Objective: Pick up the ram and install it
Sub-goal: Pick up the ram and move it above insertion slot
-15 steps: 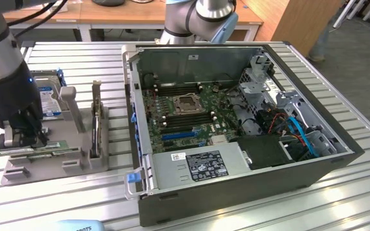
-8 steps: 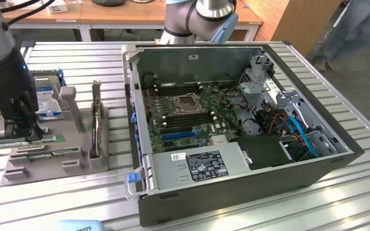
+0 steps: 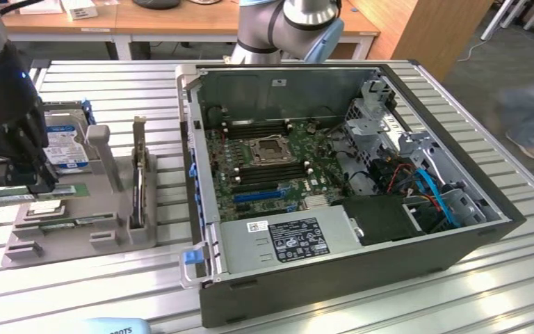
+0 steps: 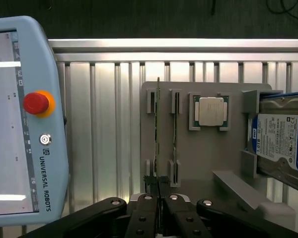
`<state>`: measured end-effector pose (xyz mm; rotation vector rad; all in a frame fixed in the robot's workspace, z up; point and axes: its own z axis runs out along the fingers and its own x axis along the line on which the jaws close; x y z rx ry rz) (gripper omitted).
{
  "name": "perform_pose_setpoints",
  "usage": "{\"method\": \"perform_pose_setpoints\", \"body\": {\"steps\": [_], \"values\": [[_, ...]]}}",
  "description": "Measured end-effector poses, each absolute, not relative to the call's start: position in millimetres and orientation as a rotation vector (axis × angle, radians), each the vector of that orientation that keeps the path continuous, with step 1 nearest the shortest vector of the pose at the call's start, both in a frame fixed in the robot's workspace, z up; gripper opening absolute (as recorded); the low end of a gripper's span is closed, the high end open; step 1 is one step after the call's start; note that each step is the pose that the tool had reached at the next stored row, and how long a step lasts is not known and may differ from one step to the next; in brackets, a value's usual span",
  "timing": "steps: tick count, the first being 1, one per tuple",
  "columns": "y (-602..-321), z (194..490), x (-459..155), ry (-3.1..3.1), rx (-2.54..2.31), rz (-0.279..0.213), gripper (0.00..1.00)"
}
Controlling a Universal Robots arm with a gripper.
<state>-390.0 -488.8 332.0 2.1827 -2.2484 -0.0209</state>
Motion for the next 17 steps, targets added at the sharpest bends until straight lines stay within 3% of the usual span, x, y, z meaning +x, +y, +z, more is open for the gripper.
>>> {"method": "perform_pose_setpoints", "body": {"steps": [17], "values": [[-489,371,-390,-2.248,2.183,-0.021,0.12]]}}
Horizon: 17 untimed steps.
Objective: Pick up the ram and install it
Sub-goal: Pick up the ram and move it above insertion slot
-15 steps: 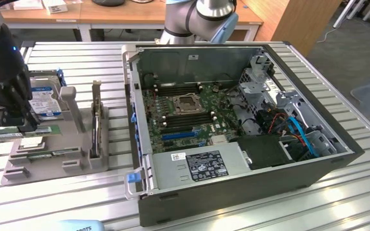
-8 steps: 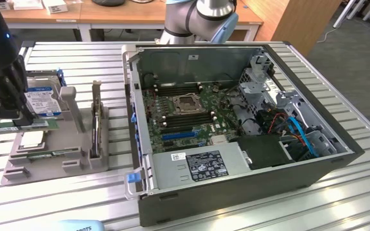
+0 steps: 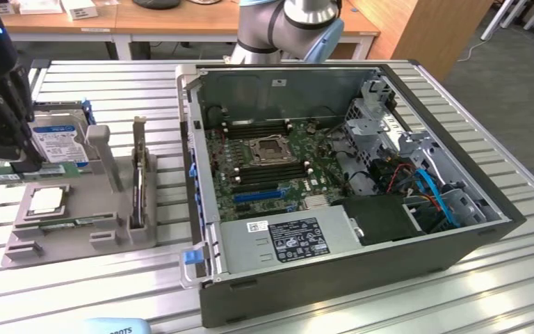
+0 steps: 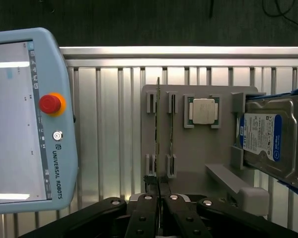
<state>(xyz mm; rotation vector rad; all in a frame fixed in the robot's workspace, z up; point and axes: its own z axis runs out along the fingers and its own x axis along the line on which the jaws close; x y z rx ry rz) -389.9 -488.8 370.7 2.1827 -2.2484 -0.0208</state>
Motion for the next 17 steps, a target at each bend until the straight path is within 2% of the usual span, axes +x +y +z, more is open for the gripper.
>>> {"method": "perform_pose_setpoints", "body": {"steps": [17], "values": [[-489,389,-390,-2.248,2.183,-0.021,0.12]]}}
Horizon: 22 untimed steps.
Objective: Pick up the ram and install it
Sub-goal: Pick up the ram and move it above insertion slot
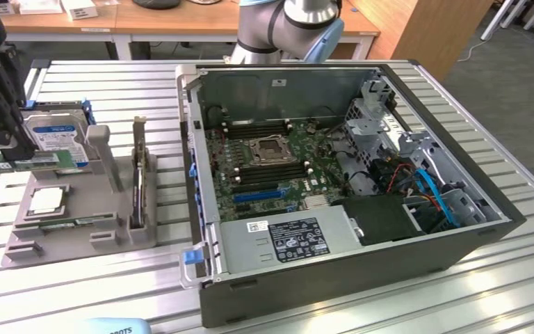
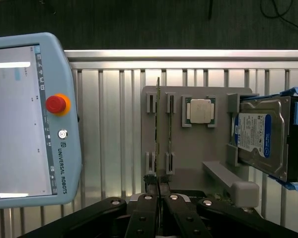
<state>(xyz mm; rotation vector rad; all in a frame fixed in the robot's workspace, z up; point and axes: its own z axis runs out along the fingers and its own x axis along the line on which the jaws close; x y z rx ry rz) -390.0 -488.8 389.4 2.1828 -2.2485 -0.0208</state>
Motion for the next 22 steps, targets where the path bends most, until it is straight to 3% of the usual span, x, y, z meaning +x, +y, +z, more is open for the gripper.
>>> {"method": "perform_pose_setpoints", "body": {"steps": [22], "values": [[-489,389,-356,-2.249,2.183,-0.021,0.12]]}}
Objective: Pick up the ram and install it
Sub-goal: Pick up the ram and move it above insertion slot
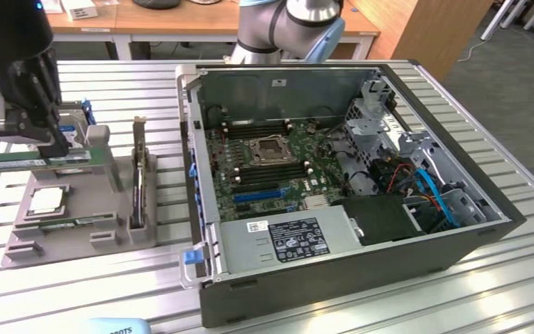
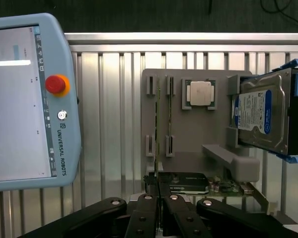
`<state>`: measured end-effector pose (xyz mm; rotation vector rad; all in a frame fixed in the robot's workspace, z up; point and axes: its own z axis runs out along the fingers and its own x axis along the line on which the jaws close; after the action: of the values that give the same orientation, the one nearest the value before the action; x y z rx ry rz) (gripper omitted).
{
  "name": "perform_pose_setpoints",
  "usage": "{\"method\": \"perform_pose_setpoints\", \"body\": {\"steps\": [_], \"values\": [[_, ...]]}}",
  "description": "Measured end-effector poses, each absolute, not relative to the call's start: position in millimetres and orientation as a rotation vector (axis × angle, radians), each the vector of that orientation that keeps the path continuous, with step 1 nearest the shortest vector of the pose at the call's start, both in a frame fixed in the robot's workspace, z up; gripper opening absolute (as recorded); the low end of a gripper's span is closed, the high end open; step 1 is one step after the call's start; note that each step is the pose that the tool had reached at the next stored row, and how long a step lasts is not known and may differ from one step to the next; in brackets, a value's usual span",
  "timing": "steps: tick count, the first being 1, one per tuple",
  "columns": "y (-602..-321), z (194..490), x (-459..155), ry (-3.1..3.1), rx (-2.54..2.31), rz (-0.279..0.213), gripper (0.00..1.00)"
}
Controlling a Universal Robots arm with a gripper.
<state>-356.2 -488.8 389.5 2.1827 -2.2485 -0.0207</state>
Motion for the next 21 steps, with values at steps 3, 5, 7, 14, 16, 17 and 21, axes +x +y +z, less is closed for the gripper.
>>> {"method": "perform_pose_setpoints", "body": {"steps": [3,5,7,14,16,17,21], "values": [[-488.8,389.5,-349.3,-2.248,2.183,-0.021,0.12],[-488.8,389.5,-347.6,-2.248,2.183,-0.021,0.12],[-488.8,389.5,-347.6,-2.248,2.183,-0.021,0.12],[-488.8,393.1,-347.5,-2.249,2.183,-0.021,0.12],[-488.8,393.1,-347.5,-2.249,2.183,-0.021,0.12],[-488.8,393.1,-347.5,-2.248,2.183,-0.021,0.12],[-488.8,393.3,-346.8,-2.248,2.183,-0.021,0.12]]}}
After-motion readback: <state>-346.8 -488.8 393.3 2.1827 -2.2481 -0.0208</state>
